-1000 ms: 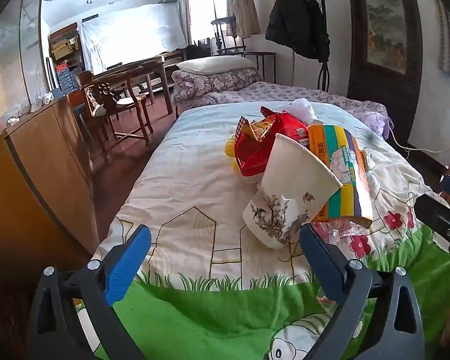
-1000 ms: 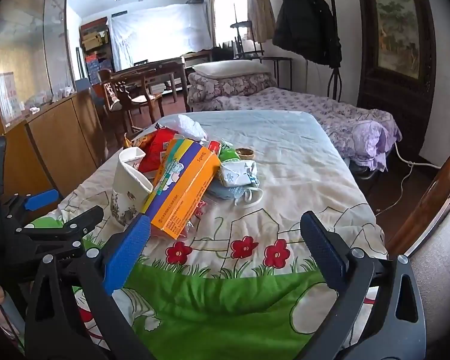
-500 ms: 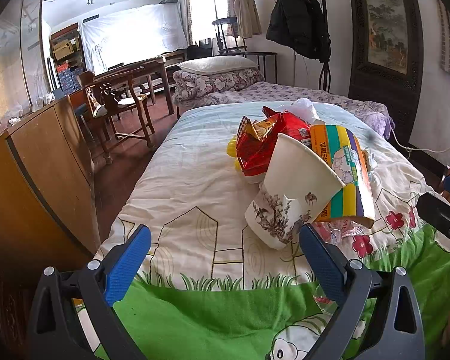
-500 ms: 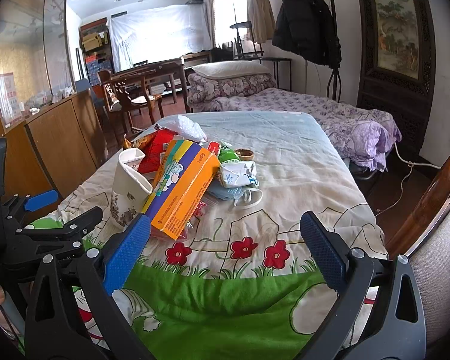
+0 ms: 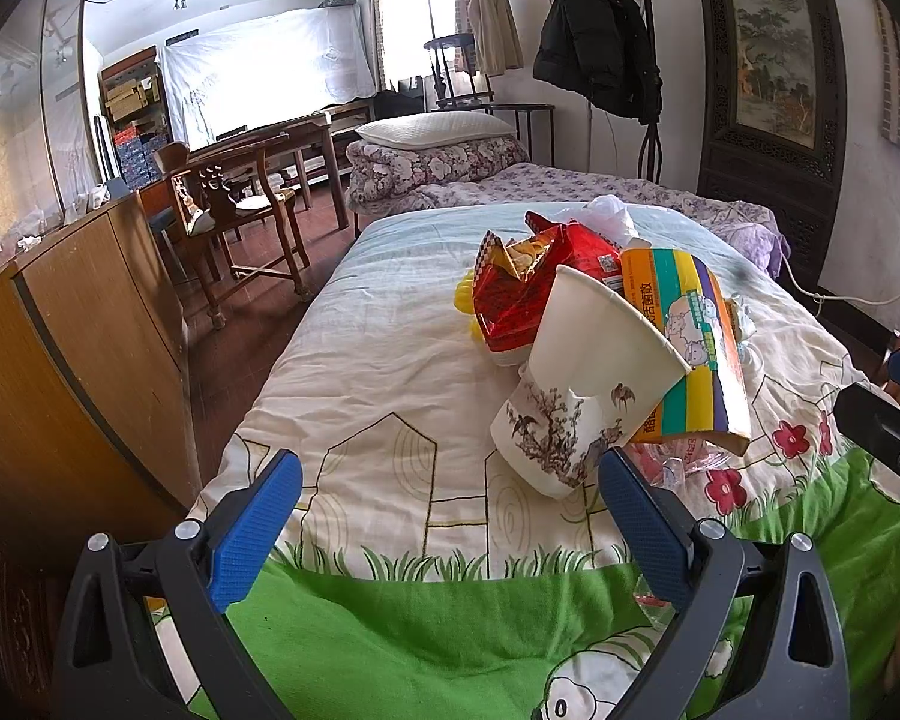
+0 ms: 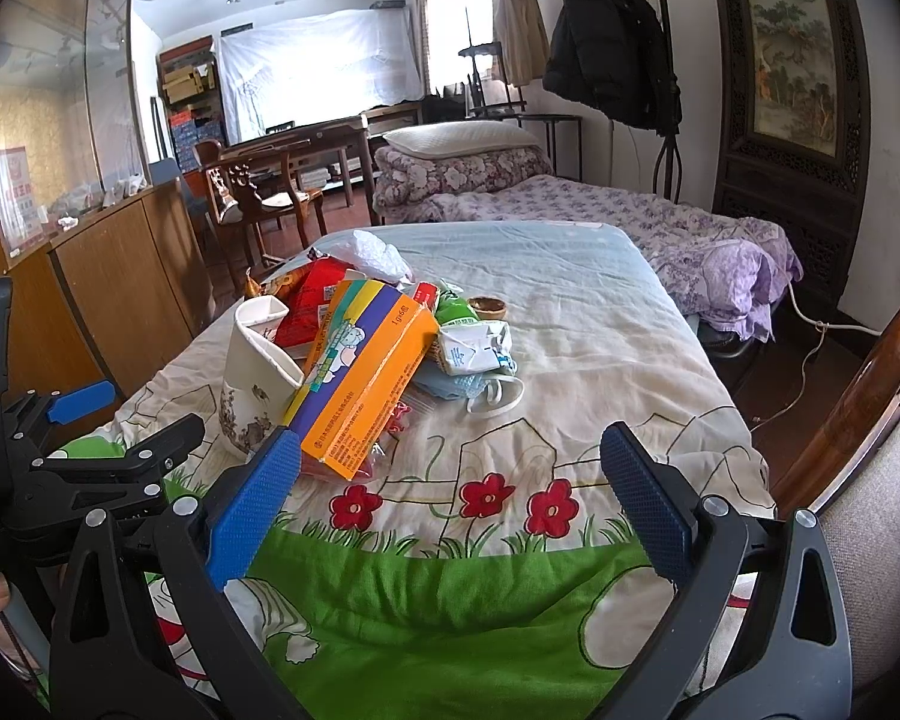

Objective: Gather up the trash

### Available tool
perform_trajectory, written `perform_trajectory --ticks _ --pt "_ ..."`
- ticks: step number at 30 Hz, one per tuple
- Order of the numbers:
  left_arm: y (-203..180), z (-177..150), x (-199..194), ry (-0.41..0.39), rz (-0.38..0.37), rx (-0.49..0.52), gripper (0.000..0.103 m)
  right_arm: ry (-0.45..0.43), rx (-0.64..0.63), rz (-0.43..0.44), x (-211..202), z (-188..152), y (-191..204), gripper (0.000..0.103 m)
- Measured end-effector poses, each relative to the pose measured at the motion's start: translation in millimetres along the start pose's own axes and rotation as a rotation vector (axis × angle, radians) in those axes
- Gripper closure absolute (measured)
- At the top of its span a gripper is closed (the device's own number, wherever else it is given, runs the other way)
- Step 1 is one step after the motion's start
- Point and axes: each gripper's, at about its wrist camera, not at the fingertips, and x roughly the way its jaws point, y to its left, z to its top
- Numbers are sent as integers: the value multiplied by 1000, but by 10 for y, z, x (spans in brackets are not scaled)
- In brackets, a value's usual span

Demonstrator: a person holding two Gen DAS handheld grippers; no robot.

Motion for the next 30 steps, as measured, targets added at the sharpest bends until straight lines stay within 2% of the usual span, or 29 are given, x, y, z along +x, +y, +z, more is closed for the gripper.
perform_trajectory --ticks 30 --pt "3 -3 7 0 0 0 6 -1 6 1 12 0 -18 7"
